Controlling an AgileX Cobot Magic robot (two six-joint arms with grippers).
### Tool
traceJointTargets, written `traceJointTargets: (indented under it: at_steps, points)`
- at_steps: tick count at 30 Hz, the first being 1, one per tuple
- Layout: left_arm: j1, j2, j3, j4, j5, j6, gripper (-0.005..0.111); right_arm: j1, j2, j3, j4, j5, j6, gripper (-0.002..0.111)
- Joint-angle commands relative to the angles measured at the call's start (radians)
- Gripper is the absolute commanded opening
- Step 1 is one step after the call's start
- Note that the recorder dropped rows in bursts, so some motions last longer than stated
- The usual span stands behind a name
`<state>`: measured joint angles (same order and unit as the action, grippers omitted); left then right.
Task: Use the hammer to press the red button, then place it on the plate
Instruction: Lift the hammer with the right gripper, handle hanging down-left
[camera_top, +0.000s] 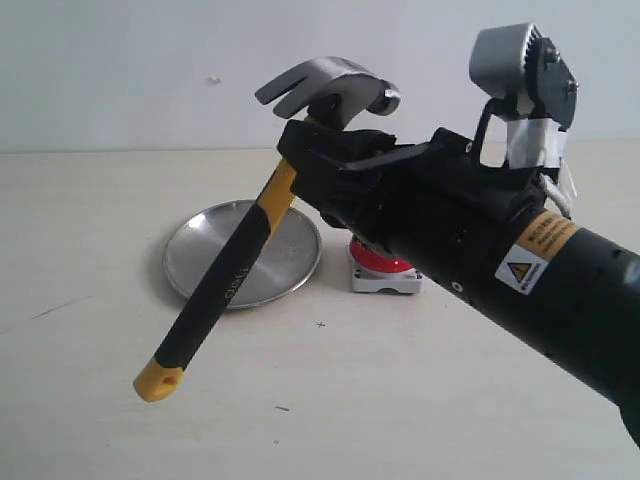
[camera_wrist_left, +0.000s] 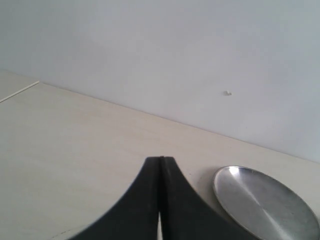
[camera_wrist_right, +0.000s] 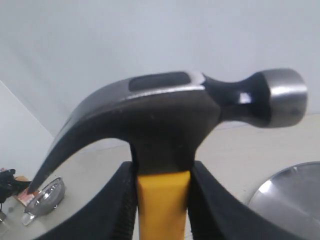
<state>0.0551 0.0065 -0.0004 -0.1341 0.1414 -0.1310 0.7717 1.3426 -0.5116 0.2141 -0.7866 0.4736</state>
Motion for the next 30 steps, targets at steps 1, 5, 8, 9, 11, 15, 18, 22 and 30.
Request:
traceJointTargets:
  at_steps: [1, 5, 8, 9, 11, 15, 18, 22, 30]
  points:
    - [-0.007, -0.006, 0.000, -0.003, -0.063, 0.003, 0.000, -0.004, -0.021, 0.038, -0.009, -0.215, 0.031, 0.000]
    - [-0.007, -0.006, 0.000, -0.003, -0.204, 0.003, 0.000, -0.004, -0.013, 0.091, 0.015, -0.337, 0.099, 0.000]
    - [-0.007, -0.006, 0.000, -0.003, -0.256, 0.003, 0.000, -0.004, 0.003, 0.108, 0.035, -0.364, 0.104, 0.000]
    - [-0.007, -0.006, 0.000, -0.003, -0.256, 0.003, 0.000, -0.004, 0.009, 0.108, 0.039, -0.371, 0.104, 0.000]
    - [-0.007, -0.006, 0.000, -0.003, -0.246, -0.008, 0.000, -0.004, 0.019, 0.108, 0.042, -0.394, 0.104, 0.000]
    - [-0.007, -0.006, 0.000, -0.003, -0.248, -0.007, 0.000, -0.004, 0.036, 0.108, 0.055, -0.404, 0.106, 0.000]
    - [-0.007, -0.006, 0.000, -0.003, -0.280, -0.009, 0.000, -0.004, 0.056, 0.108, 0.058, -0.400, 0.106, 0.000]
    - [-0.007, -0.006, 0.000, -0.012, -0.327, -0.162, 0.000, -0.004, 0.082, 0.108, 0.069, -0.421, 0.106, 0.000]
    - [-0.007, 0.347, -0.130, 0.398, -0.401, -0.514, 0.000, -0.004, 0.110, 0.108, 0.075, -0.432, 0.161, 0.000]
